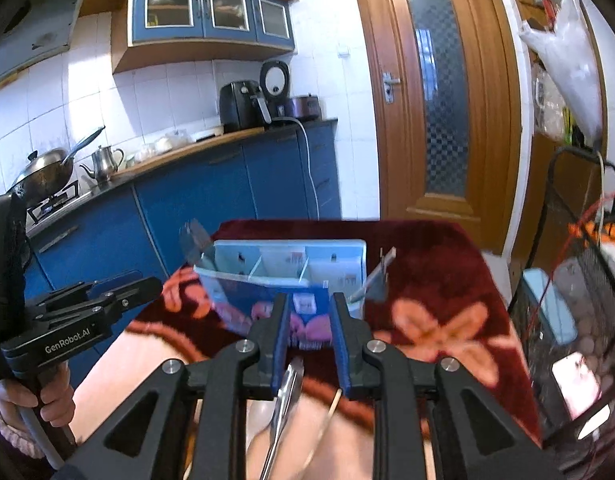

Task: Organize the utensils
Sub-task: 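Move both tools back down to the remaining utensils, then grasp a wooden chopstick with the left tool and lift it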

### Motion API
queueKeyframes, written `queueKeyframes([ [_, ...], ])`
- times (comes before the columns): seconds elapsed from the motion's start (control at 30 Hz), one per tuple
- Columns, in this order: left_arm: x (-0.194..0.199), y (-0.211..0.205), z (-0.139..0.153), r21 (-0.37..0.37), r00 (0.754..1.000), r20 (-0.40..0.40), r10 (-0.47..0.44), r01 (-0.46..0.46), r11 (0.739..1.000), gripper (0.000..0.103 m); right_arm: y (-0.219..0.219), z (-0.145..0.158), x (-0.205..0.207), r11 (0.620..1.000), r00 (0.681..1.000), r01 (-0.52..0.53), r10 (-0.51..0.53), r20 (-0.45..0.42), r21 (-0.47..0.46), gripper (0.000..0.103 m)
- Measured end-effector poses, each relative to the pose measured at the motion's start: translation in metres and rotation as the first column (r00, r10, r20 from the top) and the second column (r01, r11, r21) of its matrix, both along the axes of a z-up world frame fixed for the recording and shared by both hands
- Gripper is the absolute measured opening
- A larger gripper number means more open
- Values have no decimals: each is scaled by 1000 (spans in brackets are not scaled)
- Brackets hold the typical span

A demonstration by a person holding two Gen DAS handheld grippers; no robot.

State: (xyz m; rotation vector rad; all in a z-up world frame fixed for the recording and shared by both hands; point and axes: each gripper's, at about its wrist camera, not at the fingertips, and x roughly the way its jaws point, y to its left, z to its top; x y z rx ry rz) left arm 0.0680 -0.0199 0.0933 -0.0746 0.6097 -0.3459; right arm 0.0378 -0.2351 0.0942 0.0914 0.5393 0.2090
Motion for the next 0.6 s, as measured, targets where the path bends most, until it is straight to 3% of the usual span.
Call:
queueKeyframes([
  [0.6, -13, -9, -68, -51, 965, -262, -17, 3, 999, 37, -10, -62, -27, 1000, 990, 24, -23, -142, 6, 30],
])
